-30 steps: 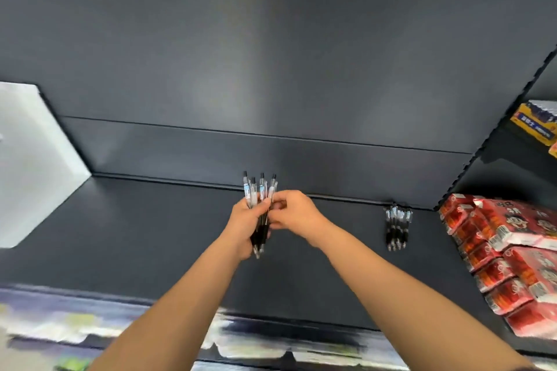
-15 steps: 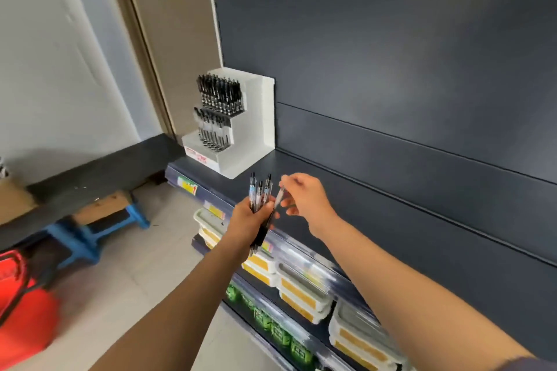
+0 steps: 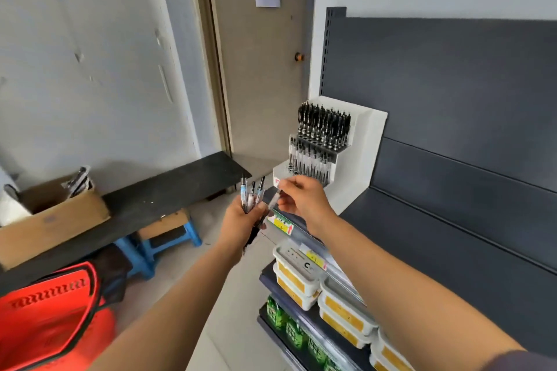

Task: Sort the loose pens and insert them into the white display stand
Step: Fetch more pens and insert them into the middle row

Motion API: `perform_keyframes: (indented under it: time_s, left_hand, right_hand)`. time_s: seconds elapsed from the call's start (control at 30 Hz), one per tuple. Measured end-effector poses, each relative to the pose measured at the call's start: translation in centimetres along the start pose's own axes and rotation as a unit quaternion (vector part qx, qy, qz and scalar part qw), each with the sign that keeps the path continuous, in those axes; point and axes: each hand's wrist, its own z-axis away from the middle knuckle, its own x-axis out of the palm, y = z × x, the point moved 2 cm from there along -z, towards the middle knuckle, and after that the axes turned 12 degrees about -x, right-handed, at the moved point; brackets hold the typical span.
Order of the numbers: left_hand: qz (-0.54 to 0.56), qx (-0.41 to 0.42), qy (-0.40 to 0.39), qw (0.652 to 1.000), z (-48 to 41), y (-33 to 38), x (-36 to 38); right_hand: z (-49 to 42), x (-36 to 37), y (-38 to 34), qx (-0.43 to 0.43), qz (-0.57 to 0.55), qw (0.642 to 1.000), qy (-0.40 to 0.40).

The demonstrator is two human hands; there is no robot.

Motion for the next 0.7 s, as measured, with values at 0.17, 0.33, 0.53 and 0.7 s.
perform_keyframes:
  time_s: [0.17, 0.33, 0.53, 0.7]
  left_hand:
    - [-0.014, 0.017, 0.017, 1.000, -5.6, 0.0, -2.0]
    - [-0.016, 0.017, -0.020, 1.000, -11.5, 0.5, -1.5]
    - [-0.006, -0.012, -0.074, 0.997, -18.2, 2.0, -0.4]
    - [0.000, -0.020, -0.098, 0.995, -23.1, 2.7, 0.2]
  right_hand:
    - [-5.2, 0.5, 0.4, -0.026, 0.035, 0.999, 0.026]
    - [-11.3, -1.6, 1.3, -0.098, 0.141, 0.981, 0.093]
    - [-18.1, -2.6, 2.2, -0.178, 0.340, 0.916, 0.113]
    - [-21.5, -2.4, 3.3, -0.190, 0.430, 0.879, 0.082]
